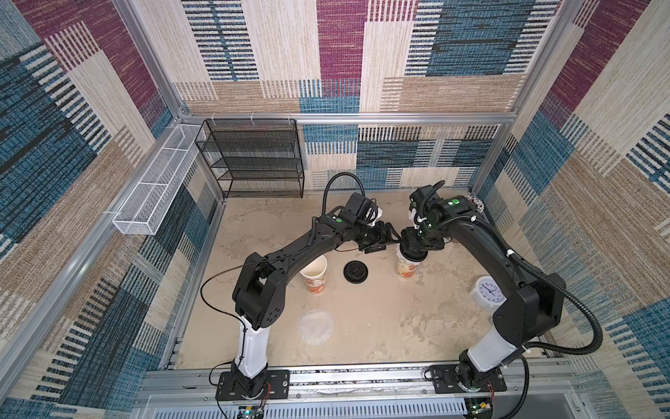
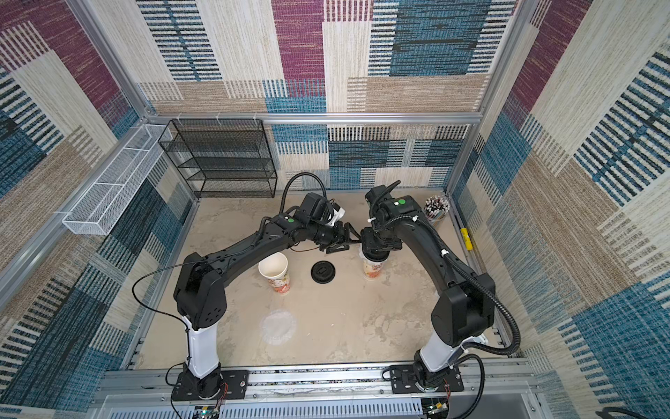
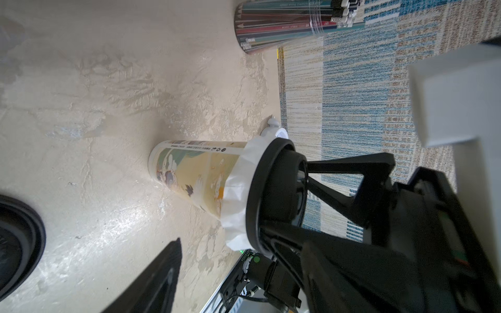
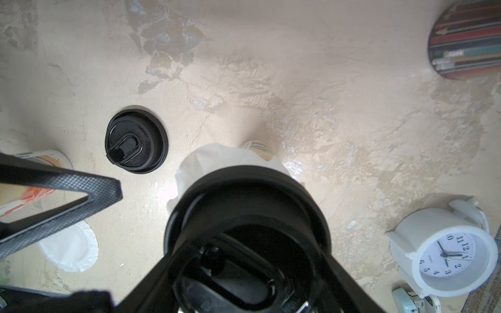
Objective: Put the leak-proof paper on the milk tea cups
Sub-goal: Secure the cup lid on the cup.
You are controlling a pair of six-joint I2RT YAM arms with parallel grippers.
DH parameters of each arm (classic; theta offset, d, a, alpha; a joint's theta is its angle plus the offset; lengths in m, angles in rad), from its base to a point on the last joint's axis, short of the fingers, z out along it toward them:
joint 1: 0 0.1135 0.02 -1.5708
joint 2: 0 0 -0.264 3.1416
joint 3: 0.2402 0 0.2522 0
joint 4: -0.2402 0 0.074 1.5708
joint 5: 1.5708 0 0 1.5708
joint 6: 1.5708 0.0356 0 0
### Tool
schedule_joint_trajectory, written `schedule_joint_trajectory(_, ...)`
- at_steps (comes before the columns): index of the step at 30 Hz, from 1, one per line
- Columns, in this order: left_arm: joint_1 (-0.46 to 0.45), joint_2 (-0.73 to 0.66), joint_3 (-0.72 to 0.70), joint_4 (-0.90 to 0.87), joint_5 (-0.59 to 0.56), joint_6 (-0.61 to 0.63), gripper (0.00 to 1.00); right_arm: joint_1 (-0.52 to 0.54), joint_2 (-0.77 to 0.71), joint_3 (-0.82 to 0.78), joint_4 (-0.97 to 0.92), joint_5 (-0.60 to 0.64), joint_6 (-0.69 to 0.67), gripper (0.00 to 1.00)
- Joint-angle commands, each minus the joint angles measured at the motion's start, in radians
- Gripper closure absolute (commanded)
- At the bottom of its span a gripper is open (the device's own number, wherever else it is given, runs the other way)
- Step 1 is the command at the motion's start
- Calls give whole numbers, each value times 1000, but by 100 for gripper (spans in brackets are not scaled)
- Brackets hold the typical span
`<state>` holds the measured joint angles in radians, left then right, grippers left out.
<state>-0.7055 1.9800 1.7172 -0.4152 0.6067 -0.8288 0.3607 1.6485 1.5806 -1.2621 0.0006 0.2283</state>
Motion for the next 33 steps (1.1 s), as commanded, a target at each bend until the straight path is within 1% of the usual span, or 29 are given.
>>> schedule_joint_trajectory(1, -2, 9, 7, 16, 26, -5, 30, 1, 19, -32, -76, -9, 9, 28)
schedule_joint_trajectory(8, 4, 7, 23, 9, 4, -16, 32, 3, 3, -71, -52, -16, 6, 29)
schedule_joint_trajectory(17, 2, 44, 42, 4, 38, -30, 40, 9, -9, -96, -45, -13, 8, 29)
schedule_joint_trajectory(23, -3, 73, 68, 8, 61, -34, 43, 9, -12, -97, -41, -14, 8, 29)
schedule_joint_trajectory(28, -3, 91, 82, -25, 61, -28, 48, 9, -16, -99, -35, -22, 10, 28)
schedule_joint_trajectory(33, -8, 109, 80, -58, 64, -25, 57, 9, -20, -99, -27, -33, 15, 28)
